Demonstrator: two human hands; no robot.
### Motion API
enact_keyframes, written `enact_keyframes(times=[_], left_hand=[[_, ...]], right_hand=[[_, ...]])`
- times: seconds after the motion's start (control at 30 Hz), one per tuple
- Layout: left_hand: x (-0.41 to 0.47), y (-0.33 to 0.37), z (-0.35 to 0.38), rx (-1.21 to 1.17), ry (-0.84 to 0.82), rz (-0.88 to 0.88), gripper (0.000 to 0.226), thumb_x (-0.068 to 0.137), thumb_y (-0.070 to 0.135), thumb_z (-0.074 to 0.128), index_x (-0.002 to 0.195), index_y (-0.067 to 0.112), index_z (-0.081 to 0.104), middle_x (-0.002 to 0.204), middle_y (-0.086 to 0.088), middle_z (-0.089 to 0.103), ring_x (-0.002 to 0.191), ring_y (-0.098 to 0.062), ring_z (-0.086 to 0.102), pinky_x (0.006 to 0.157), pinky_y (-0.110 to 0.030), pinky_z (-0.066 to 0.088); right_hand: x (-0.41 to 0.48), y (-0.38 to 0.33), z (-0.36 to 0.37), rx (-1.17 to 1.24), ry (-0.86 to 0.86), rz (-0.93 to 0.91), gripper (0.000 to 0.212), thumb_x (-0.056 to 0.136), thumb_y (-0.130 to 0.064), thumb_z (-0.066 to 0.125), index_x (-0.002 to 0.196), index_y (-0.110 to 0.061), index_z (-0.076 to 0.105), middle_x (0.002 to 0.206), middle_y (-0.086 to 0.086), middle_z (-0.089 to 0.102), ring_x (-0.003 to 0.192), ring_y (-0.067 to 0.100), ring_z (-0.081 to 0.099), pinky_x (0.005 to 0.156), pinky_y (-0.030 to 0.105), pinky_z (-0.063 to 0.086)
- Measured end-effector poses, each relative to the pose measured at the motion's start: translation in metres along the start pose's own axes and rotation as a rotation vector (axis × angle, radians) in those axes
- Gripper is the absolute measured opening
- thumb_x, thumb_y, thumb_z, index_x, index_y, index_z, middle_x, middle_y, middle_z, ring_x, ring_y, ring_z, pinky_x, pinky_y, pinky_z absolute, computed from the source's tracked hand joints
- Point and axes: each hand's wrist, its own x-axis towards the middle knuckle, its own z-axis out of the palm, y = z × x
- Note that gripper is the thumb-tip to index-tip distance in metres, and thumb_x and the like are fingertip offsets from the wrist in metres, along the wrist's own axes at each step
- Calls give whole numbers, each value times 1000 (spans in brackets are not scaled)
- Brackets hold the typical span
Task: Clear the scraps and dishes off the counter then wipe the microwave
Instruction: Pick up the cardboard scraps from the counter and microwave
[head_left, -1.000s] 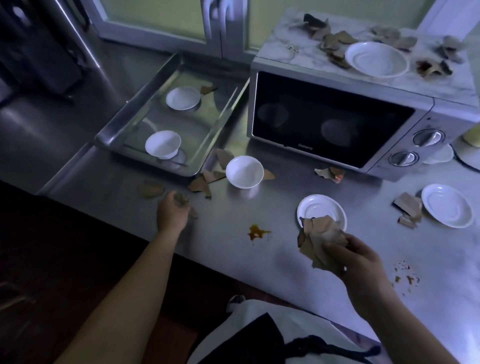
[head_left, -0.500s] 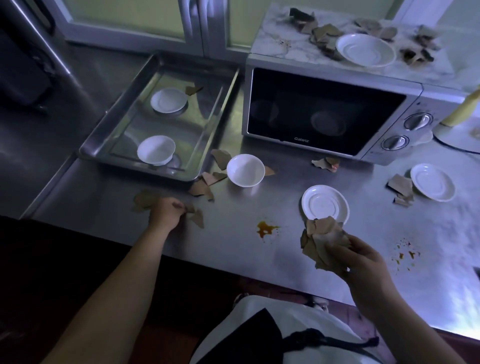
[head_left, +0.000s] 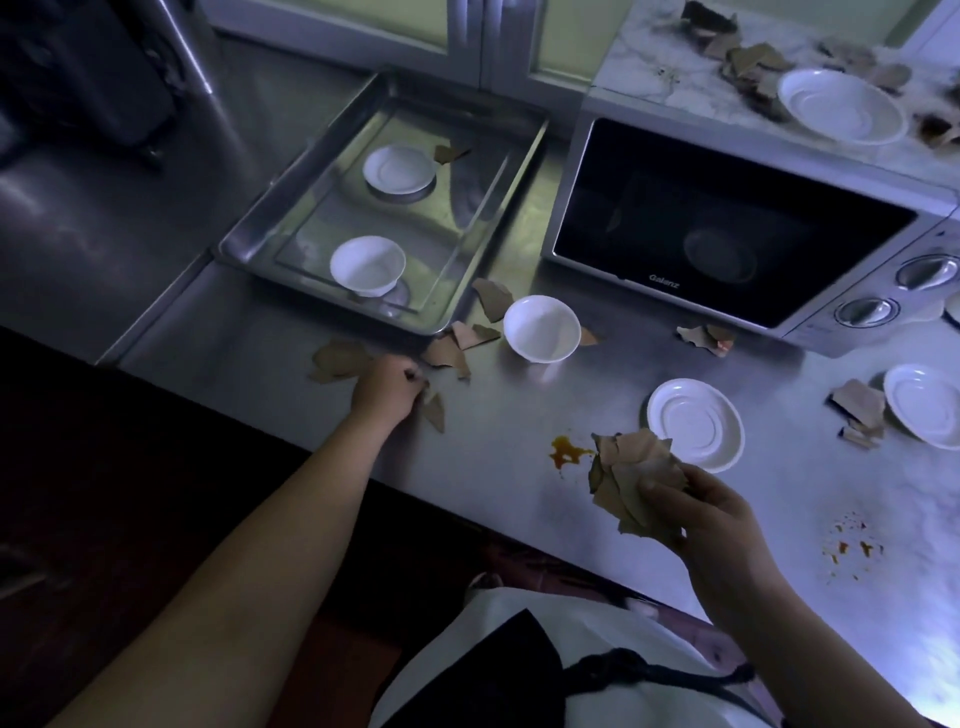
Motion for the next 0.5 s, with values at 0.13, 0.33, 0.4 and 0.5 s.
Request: enact_keyframes(times=[0.13, 0.33, 0.4, 0.5], left_hand=[[-34, 29, -19, -363, 12, 55, 6, 87, 11, 73, 91, 8, 78, 90, -7, 76, 87, -21, 70, 79, -31, 51], [-128, 116, -17, -906, -323, 126, 12, 71, 26, 83, 81, 30, 79, 78, 1, 76, 67, -8, 64, 59, -17, 49], [-141, 133, -7, -903, -360, 133, 10, 73, 23, 84, 79, 29, 78, 71, 2, 73, 63, -6, 64, 59, -16, 49], [-148, 141, 2, -884, -354, 106, 12, 79, 8, 82, 80, 20, 77, 69, 0, 73, 62, -7, 68, 60, -17, 52]], right_hand=[[6, -2, 7, -14, -21, -6, 23, 89, 8, 61, 109, 2, 70, 99, 22, 74, 87, 38, 73, 63, 38, 61], [15, -11, 25, -32, -65, -31, 17, 89, 7, 62, 105, 6, 68, 96, 24, 74, 83, 35, 74, 65, 37, 59], [16, -14, 31, -46, -111, -48, 20, 89, 4, 64, 109, 5, 67, 100, 26, 73, 90, 42, 72, 72, 46, 59], [14, -17, 35, -51, -156, -60, 26, 88, 4, 65, 113, 2, 68, 104, 26, 73, 95, 45, 71, 81, 53, 59]])
